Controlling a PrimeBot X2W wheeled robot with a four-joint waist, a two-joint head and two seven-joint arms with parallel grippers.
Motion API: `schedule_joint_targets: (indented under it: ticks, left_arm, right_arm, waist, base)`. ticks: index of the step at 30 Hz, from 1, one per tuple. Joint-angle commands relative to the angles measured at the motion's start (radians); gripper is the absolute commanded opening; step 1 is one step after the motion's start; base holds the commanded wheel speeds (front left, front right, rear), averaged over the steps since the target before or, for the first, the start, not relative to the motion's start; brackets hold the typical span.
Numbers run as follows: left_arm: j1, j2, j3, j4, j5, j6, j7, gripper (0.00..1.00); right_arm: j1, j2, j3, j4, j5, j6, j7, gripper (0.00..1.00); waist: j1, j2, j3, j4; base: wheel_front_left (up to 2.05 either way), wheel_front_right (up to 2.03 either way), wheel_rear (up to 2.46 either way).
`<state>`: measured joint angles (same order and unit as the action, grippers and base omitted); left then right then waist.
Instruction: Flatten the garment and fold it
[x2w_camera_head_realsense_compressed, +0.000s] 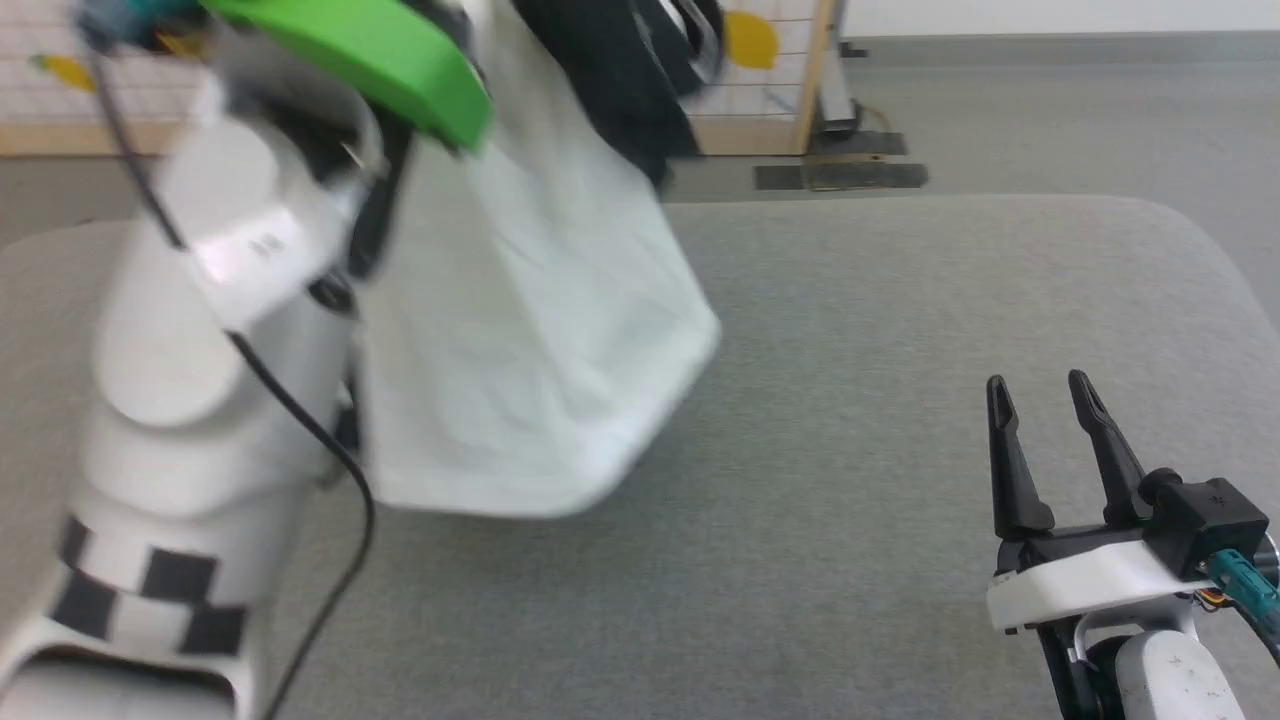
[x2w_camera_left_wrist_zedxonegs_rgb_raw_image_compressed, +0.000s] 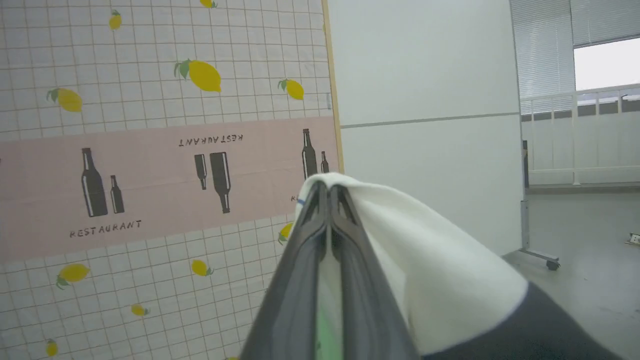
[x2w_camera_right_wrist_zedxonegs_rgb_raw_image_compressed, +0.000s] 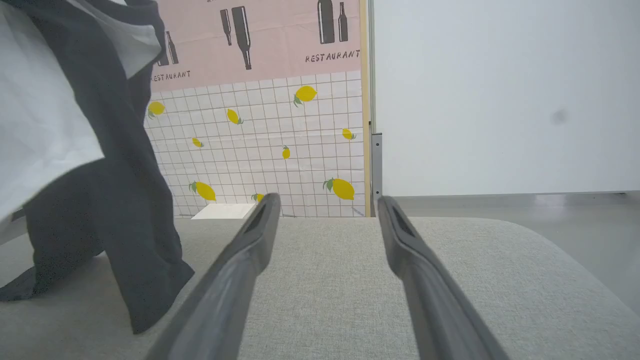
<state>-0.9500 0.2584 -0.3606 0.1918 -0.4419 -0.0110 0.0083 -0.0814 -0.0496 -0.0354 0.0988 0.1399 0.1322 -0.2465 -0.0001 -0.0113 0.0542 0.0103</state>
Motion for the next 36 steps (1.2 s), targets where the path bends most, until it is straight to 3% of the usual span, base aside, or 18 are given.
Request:
schedule_joint_targets:
  ticks: [1,4,14,20,21,22,25,28,33,36]
  left_arm:
    - [0.050,-0.012,-0.012,0.012,-0.022,-0.008,0.012,0.00]
    - [0.146,-0.039,-0.055,0.055,-0.055,-0.015,0.063,0.00]
    - [0.442,-0.090,-0.250,0.305,-0.149,-0.061,0.389,0.00]
    - [0.541,-0.108,-0.312,0.328,-0.203,-0.084,0.509,0.00]
    - [0.548,-0.108,-0.309,0.319,-0.205,-0.083,0.497,0.29]
    - [0.559,-0.110,-0.300,0.309,-0.210,-0.076,0.478,1.00]
    - [0.577,-0.106,-0.279,0.275,-0.212,-0.058,0.426,1.00]
    - [0.576,-0.092,-0.209,0.195,-0.205,-0.027,0.273,1.00]
    - [0.531,-0.050,-0.097,0.132,-0.112,0.077,-0.003,1.00]
    - [0.490,-0.019,-0.067,0.155,-0.071,0.118,-0.056,1.00]
  right_arm:
    - [0.010,-0.001,0.002,-0.006,0.006,-0.002,0.003,1.00]
    - [0.009,-0.001,0.006,-0.007,0.008,-0.002,0.006,1.00]
    - [0.005,-0.001,0.026,-0.010,0.005,-0.002,0.016,1.00]
    - [0.009,-0.001,0.037,-0.008,0.003,-0.002,0.022,1.00]
    - [0.011,-0.001,0.037,-0.009,0.002,-0.002,0.024,1.00]
    - [0.013,-0.001,0.037,-0.009,0.001,-0.002,0.026,1.00]
    - [0.018,-0.001,0.035,-0.012,-0.001,-0.002,0.029,1.00]
    - [0.023,-0.001,0.028,-0.028,-0.004,-0.002,0.032,1.00]
    - [0.015,-0.001,0.027,-0.051,-0.002,-0.002,0.030,1.00]
    - [0.000,-0.001,0.029,-0.061,0.002,-0.002,0.027,1.00]
  waist:
    - [0.0001,0.0113,-0.013,-0.057]
    - [0.0001,0.0113,-0.002,-0.078]
    - [0.0001,0.0113,0.021,-0.119]
    - [0.0001,0.0113,0.009,-0.115]
    - [0.0001,0.0113,0.006,-0.112]
    - [0.0001,0.0113,0.003,-0.108]
    - [0.0001,0.0113,-0.008,-0.095]
    - [0.0001,0.0113,-0.010,-0.083]
    - [0.0001,0.0113,0.026,-0.084]
    - [0.0001,0.0113,0.068,-0.094]
  base:
    - [0.00,0.00,0.00]
    - [0.00,0.00,0.00]
    - [0.00,0.00,0.00]
    - [0.00,0.00,0.00]
    - [0.00,0.00,0.00]
    - [0.00,0.00,0.00]
    - [0.00,0.00,0.00]
    - [0.00,0.00,0.00]
    - [0.00,0.00,0.00]
    - [0.00,0.00,0.00]
